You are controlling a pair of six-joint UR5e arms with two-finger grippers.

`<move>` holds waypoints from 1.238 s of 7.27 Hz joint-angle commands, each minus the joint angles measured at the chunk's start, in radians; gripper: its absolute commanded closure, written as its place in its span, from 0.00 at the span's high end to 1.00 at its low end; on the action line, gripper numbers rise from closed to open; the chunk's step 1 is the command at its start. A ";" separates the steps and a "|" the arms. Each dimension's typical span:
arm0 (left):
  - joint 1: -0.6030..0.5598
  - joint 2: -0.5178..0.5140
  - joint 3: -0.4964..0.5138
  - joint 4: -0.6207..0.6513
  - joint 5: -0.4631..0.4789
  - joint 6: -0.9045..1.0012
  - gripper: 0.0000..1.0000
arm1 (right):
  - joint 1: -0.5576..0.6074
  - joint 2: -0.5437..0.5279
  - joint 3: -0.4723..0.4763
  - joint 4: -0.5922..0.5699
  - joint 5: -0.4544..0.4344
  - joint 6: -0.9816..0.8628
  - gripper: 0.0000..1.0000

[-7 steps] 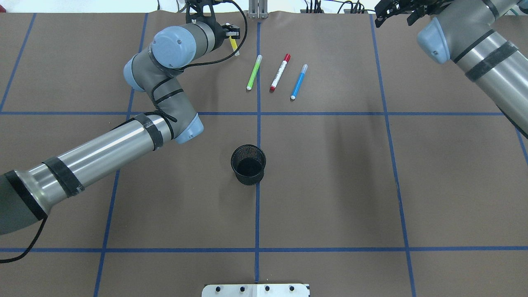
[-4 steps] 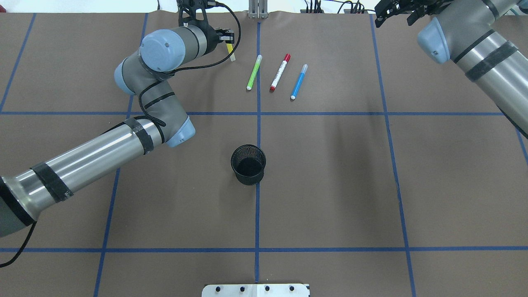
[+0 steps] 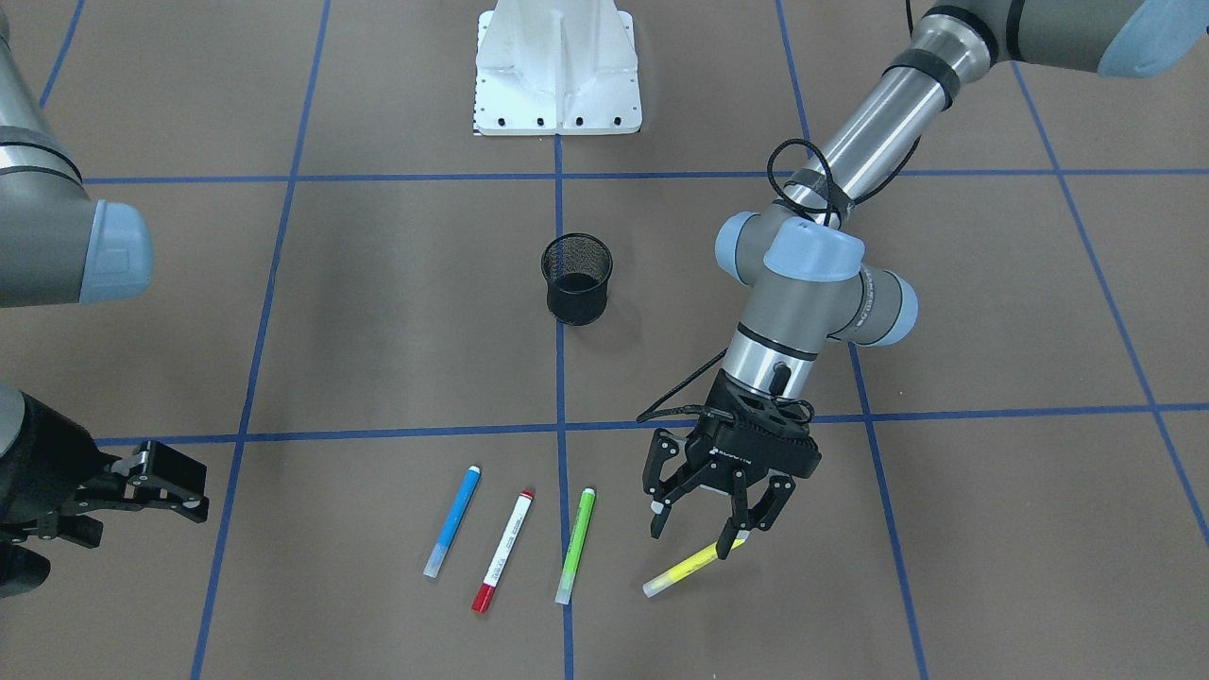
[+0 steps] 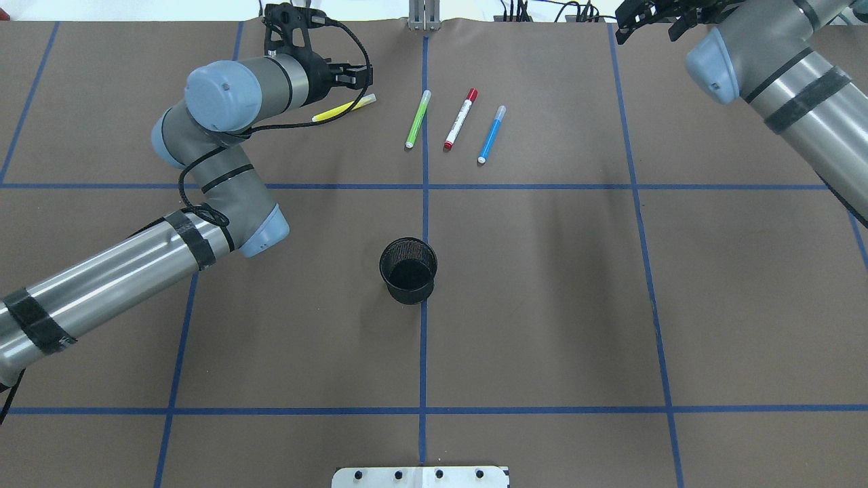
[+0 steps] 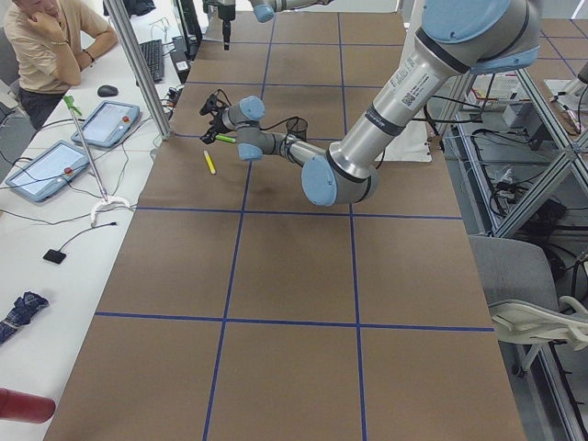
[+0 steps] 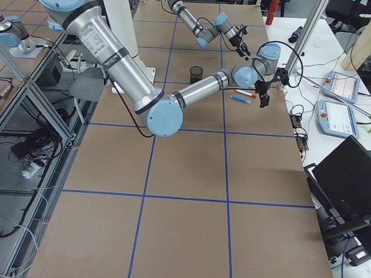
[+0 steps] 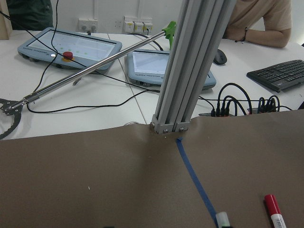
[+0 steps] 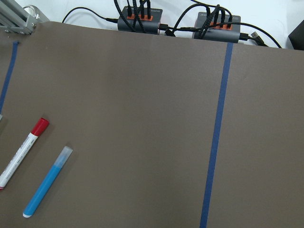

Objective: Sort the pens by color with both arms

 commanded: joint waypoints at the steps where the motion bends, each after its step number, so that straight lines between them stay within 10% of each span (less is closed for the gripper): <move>1: 0.001 0.014 -0.036 0.024 -0.003 0.003 0.99 | 0.000 -0.001 0.002 0.000 0.000 0.000 0.99; 9: -0.193 0.198 -0.533 1.052 -0.390 0.399 0.99 | 0.084 -0.050 0.027 -0.008 0.018 -0.078 0.99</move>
